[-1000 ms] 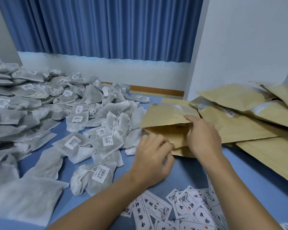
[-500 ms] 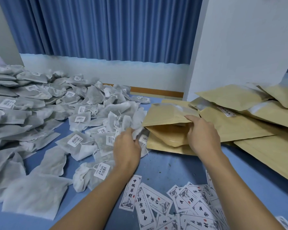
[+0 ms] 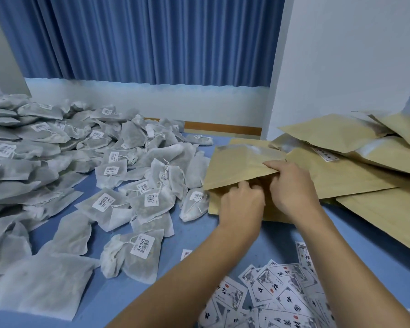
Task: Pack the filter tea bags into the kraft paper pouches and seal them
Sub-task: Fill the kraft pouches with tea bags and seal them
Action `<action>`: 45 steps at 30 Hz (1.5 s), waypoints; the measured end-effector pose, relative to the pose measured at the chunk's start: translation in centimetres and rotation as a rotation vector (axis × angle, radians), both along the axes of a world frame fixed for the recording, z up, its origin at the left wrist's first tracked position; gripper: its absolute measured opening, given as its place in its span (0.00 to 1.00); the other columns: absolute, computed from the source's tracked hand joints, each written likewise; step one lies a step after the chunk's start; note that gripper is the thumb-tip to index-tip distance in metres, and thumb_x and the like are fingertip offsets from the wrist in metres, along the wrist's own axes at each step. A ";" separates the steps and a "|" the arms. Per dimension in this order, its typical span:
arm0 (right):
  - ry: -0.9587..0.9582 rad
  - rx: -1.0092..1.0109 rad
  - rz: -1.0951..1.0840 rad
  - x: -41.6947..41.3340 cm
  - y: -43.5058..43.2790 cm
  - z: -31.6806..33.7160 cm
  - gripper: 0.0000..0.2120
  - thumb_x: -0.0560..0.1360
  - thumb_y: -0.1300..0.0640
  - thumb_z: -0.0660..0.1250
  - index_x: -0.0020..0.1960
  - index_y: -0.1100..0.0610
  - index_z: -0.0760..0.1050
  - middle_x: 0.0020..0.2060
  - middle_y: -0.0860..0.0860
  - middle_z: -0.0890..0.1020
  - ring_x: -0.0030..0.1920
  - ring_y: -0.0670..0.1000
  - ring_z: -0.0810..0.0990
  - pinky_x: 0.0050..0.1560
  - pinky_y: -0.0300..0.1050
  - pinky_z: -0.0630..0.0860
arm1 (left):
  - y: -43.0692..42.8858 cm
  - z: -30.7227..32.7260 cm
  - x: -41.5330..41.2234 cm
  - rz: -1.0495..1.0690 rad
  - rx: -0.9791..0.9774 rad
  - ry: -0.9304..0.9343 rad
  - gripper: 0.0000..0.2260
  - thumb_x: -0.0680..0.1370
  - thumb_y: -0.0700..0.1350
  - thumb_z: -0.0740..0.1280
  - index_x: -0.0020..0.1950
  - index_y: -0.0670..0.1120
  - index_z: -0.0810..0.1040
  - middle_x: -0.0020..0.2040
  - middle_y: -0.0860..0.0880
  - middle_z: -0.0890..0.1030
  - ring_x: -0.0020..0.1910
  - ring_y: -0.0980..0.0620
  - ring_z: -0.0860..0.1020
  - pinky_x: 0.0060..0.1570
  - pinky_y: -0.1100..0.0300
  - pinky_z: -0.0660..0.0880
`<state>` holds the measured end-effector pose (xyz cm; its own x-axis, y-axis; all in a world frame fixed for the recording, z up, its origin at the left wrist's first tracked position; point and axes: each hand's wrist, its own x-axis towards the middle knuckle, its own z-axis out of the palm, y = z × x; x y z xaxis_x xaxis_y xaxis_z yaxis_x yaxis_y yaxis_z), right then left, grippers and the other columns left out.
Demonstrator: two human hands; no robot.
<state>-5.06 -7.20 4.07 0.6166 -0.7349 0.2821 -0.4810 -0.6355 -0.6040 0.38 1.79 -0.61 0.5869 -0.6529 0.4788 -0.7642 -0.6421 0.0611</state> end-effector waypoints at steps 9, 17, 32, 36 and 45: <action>-0.027 -0.037 0.001 0.3 -1.5 -0.4 0.29 0.76 0.67 0.56 0.69 0.43 0.76 0.59 0.56 0.81 0.58 0.60 0.78 0.58 0.47 0.76 | -6.3 1.9 4.6 -0.233 -0.010 0.560 0.21 0.85 0.46 0.56 0.78 0.42 0.63 0.79 0.42 0.64 0.77 0.44 0.63 0.75 0.53 0.56; 0.054 -0.150 -0.040 0.4 0.3 -1.2 0.30 0.73 0.65 0.57 0.65 0.37 0.75 0.39 0.52 0.75 0.43 0.59 0.74 0.41 0.48 0.71 | 0.6 -2.1 0.8 -0.400 -0.335 -0.028 0.02 0.73 0.40 0.69 0.44 0.43 0.80 0.41 0.46 0.80 0.40 0.43 0.78 0.39 0.51 0.71; 0.092 -0.184 -0.060 0.3 0.6 -1.4 0.30 0.75 0.67 0.56 0.69 0.41 0.74 0.51 0.56 0.81 0.49 0.61 0.78 0.44 0.48 0.74 | 7.3 -4.7 3.8 0.250 -0.575 0.338 0.06 0.78 0.46 0.67 0.54 0.53 0.79 0.49 0.50 0.81 0.48 0.47 0.79 0.43 0.55 0.71; 0.066 -0.179 -0.075 0.4 0.4 -1.3 0.29 0.76 0.66 0.56 0.70 0.42 0.74 0.53 0.57 0.81 0.51 0.61 0.79 0.43 0.47 0.69 | 7.5 -3.1 3.1 -0.025 -1.122 0.153 0.04 0.75 0.38 0.68 0.48 0.45 0.80 0.45 0.50 0.76 0.44 0.58 0.74 0.41 0.70 0.66; 0.032 -0.120 -0.042 0.0 -0.7 -0.4 0.26 0.75 0.64 0.58 0.67 0.42 0.77 0.58 0.55 0.81 0.56 0.62 0.78 0.52 0.51 0.77 | 5.7 -1.7 -1.6 -0.622 -0.933 -0.310 0.09 0.76 0.32 0.68 0.52 0.44 0.80 0.46 0.47 0.71 0.37 0.44 0.73 0.40 0.57 0.70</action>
<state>-5.07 -7.86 3.68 0.5964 -0.7223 0.3502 -0.5267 -0.6813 -0.5084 -1.20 7.47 -2.36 0.0626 -0.1051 0.9925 -0.9967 0.0448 0.0676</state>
